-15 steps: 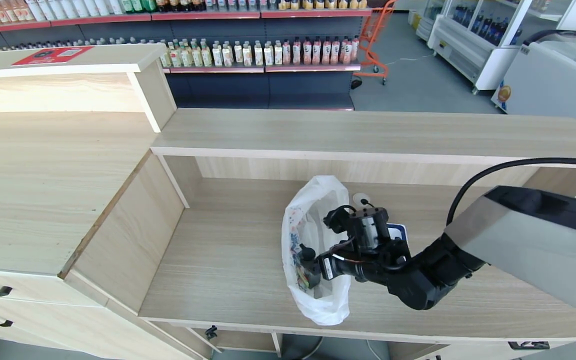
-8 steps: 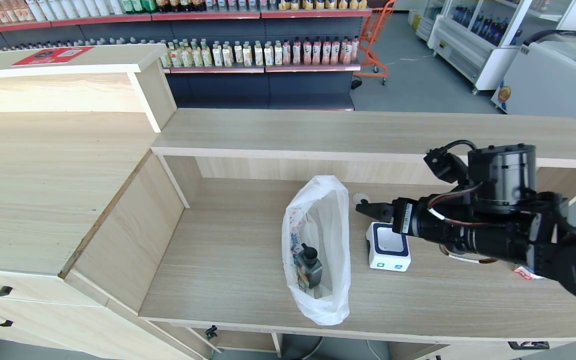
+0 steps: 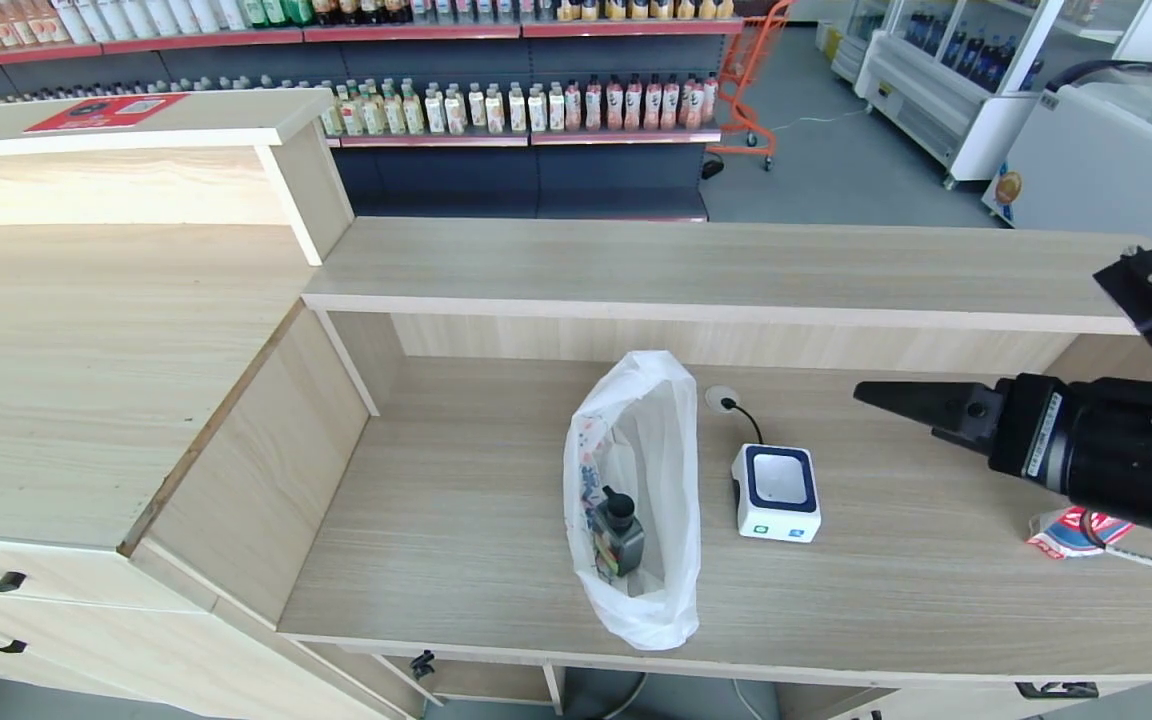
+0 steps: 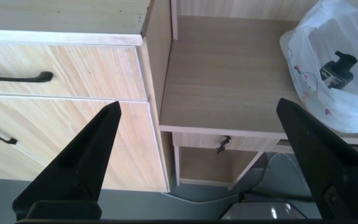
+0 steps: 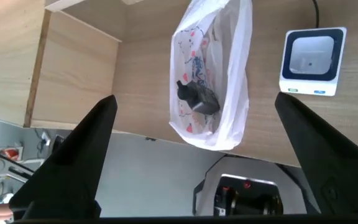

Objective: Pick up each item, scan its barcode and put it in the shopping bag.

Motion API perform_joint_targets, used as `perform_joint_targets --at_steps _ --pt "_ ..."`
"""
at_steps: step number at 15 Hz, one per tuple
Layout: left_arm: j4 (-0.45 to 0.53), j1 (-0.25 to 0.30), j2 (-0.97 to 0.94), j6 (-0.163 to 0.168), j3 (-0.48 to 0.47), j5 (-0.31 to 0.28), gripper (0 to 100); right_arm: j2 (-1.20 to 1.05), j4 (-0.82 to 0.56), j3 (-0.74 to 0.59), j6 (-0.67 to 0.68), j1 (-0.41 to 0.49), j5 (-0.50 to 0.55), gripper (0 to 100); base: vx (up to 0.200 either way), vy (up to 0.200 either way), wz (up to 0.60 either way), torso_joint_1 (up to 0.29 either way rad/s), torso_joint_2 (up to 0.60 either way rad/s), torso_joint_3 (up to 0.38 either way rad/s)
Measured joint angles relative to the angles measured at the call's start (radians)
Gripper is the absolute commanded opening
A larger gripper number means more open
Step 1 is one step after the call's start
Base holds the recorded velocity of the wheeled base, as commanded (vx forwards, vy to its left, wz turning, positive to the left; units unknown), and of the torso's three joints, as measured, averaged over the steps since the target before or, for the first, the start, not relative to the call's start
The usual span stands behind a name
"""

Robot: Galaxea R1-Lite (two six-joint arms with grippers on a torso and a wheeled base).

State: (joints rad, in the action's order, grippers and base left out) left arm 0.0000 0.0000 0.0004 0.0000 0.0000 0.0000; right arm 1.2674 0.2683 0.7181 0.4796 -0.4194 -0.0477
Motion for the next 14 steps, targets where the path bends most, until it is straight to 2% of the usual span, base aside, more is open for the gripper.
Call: perform_joint_targets --at_steps 3,8,14 --pt "0.0 0.0 0.0 0.0 0.0 0.0 100 -0.014 -0.001 -0.005 -0.005 0.025 0.0 100 0.0 0.0 0.0 0.0 0.0 0.0" --pt "0.0 0.0 0.0 0.0 0.0 0.0 100 -0.019 -0.002 -0.042 -0.134 0.153 0.031 100 0.0 0.0 0.0 0.0 0.0 0.0" --pt "0.0 0.0 0.0 0.0 0.0 0.0 100 -0.072 -0.068 -0.053 -0.14 0.179 0.031 100 0.0 0.0 0.0 0.0 0.0 0.0"
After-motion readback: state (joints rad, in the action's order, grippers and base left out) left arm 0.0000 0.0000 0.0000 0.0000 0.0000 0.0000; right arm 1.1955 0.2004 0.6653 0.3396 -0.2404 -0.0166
